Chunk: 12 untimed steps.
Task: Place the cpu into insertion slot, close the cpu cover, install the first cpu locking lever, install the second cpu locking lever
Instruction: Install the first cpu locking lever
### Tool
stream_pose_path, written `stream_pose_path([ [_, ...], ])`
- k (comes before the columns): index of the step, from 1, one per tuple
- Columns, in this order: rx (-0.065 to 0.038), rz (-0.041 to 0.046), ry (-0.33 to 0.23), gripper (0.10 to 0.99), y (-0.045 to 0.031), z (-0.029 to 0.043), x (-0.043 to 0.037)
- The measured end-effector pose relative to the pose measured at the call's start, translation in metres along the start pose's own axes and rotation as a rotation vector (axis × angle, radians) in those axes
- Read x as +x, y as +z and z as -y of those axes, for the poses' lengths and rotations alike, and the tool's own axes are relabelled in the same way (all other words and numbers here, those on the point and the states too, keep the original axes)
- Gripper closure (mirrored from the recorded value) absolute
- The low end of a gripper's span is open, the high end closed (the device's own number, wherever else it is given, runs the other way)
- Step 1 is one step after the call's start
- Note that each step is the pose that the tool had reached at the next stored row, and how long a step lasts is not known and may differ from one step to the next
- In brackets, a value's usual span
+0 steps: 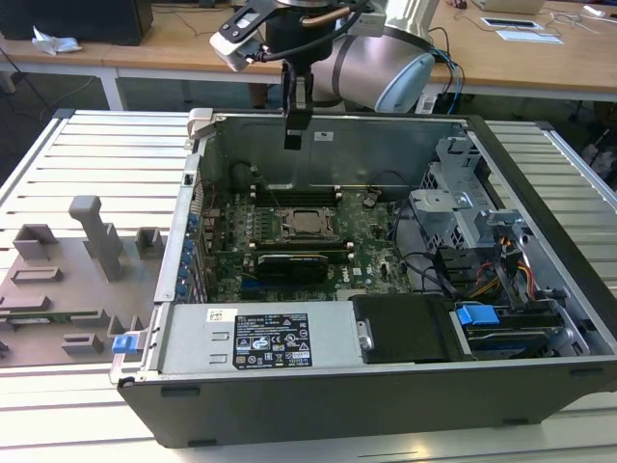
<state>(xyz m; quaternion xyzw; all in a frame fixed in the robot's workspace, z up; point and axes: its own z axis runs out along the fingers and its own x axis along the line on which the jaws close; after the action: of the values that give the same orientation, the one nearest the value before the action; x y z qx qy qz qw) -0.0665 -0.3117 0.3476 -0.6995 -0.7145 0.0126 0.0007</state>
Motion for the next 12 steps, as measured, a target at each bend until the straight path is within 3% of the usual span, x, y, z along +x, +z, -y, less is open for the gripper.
stream_pose_path([
  [12,0.0,0.0,0.0,0.98,0.0005,0.0043,0.0001],
])
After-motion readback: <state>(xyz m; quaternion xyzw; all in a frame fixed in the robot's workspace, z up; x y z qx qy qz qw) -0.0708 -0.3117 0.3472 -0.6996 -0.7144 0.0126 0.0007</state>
